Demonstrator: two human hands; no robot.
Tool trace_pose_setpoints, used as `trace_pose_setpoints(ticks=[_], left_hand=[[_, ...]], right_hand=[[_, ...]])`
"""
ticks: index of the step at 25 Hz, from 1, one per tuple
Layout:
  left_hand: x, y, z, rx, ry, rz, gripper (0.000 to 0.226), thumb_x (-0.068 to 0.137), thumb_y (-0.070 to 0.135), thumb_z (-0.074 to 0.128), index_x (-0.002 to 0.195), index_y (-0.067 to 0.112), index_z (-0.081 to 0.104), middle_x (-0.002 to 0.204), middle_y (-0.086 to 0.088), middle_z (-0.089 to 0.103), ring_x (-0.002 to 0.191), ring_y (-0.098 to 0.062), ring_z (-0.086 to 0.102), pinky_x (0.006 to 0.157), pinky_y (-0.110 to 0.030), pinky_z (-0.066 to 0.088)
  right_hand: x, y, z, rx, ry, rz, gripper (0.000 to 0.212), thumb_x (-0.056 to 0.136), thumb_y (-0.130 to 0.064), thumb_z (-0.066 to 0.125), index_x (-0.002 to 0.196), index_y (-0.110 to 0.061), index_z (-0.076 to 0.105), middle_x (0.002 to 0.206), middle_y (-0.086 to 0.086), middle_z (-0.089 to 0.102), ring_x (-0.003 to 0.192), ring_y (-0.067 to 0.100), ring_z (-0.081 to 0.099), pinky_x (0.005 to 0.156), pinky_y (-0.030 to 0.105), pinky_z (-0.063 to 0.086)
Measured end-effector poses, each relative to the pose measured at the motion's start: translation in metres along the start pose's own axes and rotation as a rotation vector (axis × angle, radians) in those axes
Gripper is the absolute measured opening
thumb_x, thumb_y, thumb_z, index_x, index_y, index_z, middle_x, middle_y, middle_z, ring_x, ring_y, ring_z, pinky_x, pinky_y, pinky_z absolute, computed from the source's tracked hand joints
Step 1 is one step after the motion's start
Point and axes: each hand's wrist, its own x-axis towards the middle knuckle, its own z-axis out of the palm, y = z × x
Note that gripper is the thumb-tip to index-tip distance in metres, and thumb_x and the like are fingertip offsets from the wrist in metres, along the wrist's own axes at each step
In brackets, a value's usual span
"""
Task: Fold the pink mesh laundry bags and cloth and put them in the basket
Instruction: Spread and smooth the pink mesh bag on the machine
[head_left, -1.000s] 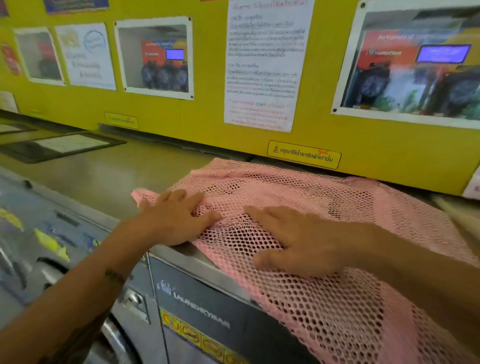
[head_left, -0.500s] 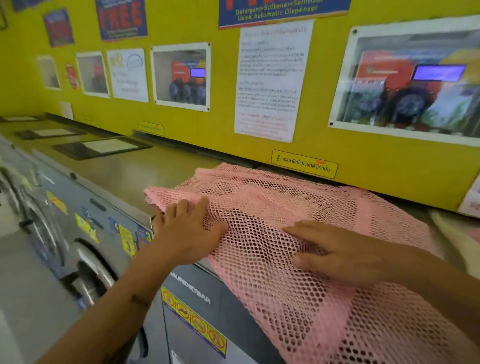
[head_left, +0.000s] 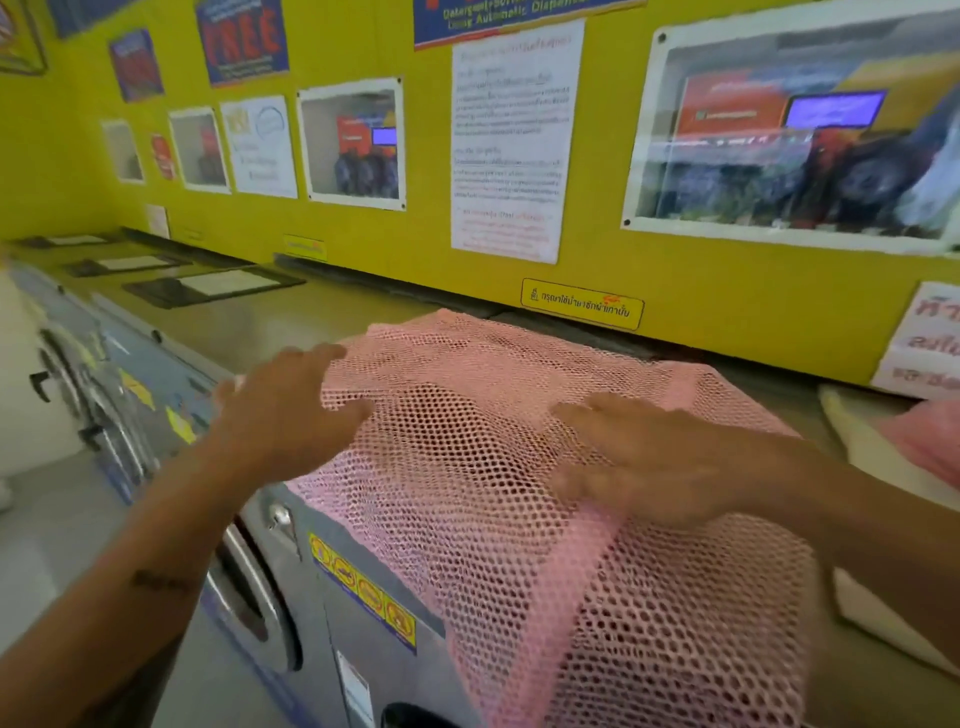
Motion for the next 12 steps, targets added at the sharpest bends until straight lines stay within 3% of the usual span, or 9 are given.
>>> trace_pose_setpoints(ticks=[2, 4, 7, 9, 12], left_hand=[[0.008, 0.031, 0.014, -0.233, 0.023, 0.18, 0.072, 0.073, 0.064, 0.045, 0.137, 0.031, 0.047, 0.138, -0.005, 0.054, 0.126, -0.028, 0.05, 0.108, -0.055, 0.034], [0.023, 0.054, 0.04, -0.254, -0.135, 0.298, 0.065, 0.08, 0.066, 0.04, 0.136, 0.034, 0.048, 0.144, -0.001, 0.05, 0.132, -0.023, 0.044, 0.111, -0.055, 0.031], [0.063, 0.063, 0.066, -0.164, -0.453, 0.36, 0.074, 0.082, 0.077, 0.02, 0.134, 0.034, 0.051, 0.148, -0.001, 0.047, 0.133, -0.022, 0.042, 0.113, -0.053, 0.029], [0.087, 0.066, 0.066, -0.121, -0.548, 0.36, 0.069, 0.084, 0.072, 0.028, 0.131, 0.03, 0.056, 0.143, 0.0, 0.053, 0.127, -0.022, 0.048, 0.111, -0.046, 0.034], [0.11, 0.078, 0.063, 0.014, -0.525, 0.357, 0.063, 0.086, 0.066, 0.043, 0.135, 0.029, 0.052, 0.145, -0.003, 0.049, 0.129, -0.025, 0.047, 0.11, -0.046, 0.035]], right_hand=[[0.012, 0.02, 0.006, -0.021, 0.01, 0.128, 0.09, 0.077, -0.087, 0.022, 0.15, -0.046, -0.013, 0.165, 0.003, -0.014, 0.151, 0.028, -0.011, 0.119, 0.059, 0.0], [0.025, 0.042, 0.016, 0.017, -0.062, 0.214, 0.09, 0.075, -0.088, 0.02, 0.149, -0.049, -0.013, 0.165, 0.004, -0.015, 0.151, 0.031, -0.013, 0.118, 0.063, 0.001], [0.029, 0.064, 0.013, 0.096, -0.054, 0.255, 0.094, 0.072, -0.09, 0.023, 0.151, -0.048, -0.008, 0.165, 0.004, -0.012, 0.151, 0.029, -0.011, 0.118, 0.061, 0.001], [0.023, 0.062, 0.004, 0.156, 0.015, 0.258, 0.094, 0.077, -0.086, 0.029, 0.155, -0.04, 0.002, 0.166, 0.003, -0.003, 0.152, 0.024, -0.004, 0.121, 0.053, 0.004], [0.014, 0.053, -0.003, 0.148, 0.11, 0.363, 0.087, 0.083, -0.08, 0.027, 0.155, -0.036, 0.007, 0.166, 0.003, 0.0, 0.152, 0.026, 0.001, 0.12, 0.054, 0.008]])
